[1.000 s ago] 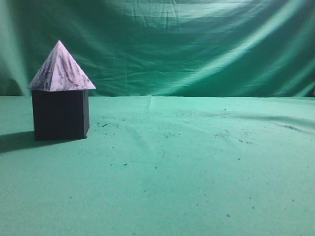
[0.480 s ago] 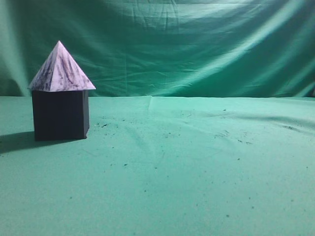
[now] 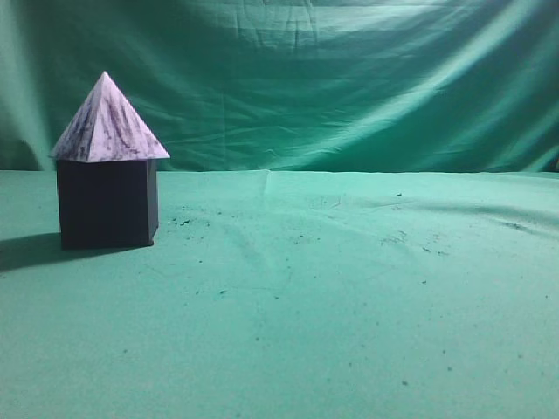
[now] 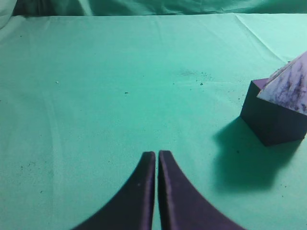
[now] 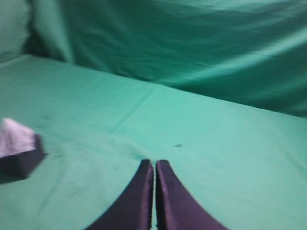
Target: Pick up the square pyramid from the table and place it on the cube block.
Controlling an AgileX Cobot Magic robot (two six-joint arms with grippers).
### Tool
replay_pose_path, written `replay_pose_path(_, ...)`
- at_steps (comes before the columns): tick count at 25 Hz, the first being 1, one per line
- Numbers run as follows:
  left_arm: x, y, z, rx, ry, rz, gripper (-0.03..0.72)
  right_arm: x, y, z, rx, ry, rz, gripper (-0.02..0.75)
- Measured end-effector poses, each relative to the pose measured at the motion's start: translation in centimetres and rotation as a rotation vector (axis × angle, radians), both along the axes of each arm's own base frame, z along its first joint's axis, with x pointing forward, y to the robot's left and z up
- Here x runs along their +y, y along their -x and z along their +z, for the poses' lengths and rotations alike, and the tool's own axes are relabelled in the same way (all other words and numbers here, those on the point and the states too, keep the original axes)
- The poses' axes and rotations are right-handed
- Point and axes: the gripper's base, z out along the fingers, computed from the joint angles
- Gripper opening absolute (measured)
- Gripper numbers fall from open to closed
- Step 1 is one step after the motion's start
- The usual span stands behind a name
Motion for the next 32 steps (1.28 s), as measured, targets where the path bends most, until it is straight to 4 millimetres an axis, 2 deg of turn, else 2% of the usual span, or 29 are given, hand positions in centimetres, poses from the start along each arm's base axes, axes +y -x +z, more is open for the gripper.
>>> replay_pose_path(5,0.0,0.0,0.0,0.000,0.000,0.000,0.000,-1.4,0.8,-6.1,-0.058,-0.020,-0.173,0.000)
replay_pose_path(12,0.0,0.0,0.0,0.000,0.000,0.000,0.000,-2.0,0.8,-11.7,-0.002,0.006,-0.271,0.000)
replay_pose_path(17,0.0,0.0,0.0,0.000,0.000,0.000,0.000,-2.1,0.9,-12.5,0.059,0.028,-0.275,0.000)
replay_pose_path(32,0.0,0.0,0.0,0.000,0.000,0.000,0.000,-2.1,0.9,-12.7,0.073,0.032,-0.275,0.000)
